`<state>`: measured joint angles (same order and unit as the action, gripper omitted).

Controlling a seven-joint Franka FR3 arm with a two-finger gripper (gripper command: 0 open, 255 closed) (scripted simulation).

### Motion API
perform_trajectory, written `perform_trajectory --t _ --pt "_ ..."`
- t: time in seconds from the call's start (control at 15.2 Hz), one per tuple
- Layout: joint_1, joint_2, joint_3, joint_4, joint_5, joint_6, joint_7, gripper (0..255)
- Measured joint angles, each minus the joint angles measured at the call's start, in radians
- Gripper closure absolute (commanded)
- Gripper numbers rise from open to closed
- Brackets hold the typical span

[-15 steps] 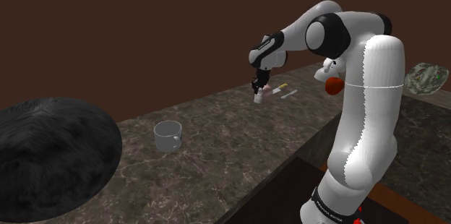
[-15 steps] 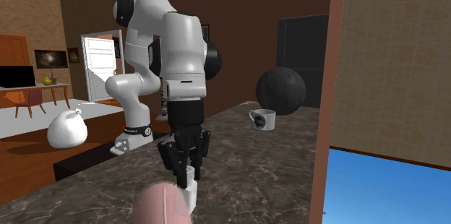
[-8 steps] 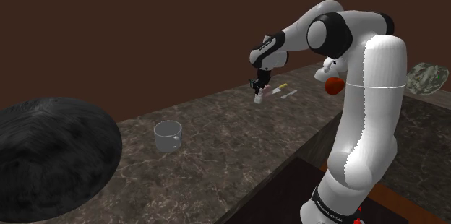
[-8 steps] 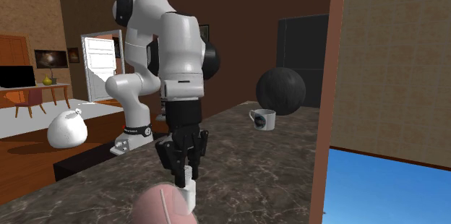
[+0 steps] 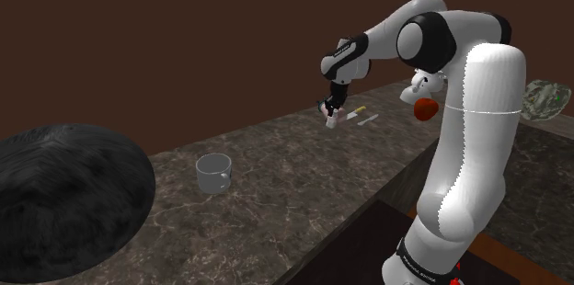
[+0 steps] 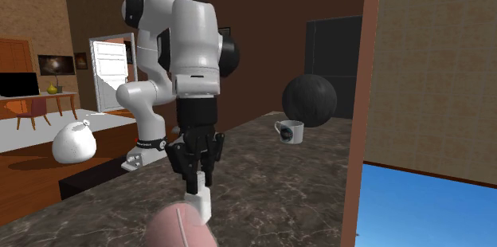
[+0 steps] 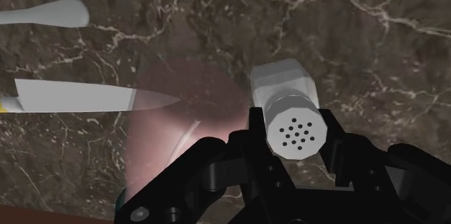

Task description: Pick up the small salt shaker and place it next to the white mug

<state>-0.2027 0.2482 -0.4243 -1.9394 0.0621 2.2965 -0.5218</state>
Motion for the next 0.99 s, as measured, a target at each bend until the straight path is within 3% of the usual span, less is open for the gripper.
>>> perform_trajectory --t 0.99 --pt "0.01 -0.077 -0.011 0.112 -0.041 -0.182 0.02 255"
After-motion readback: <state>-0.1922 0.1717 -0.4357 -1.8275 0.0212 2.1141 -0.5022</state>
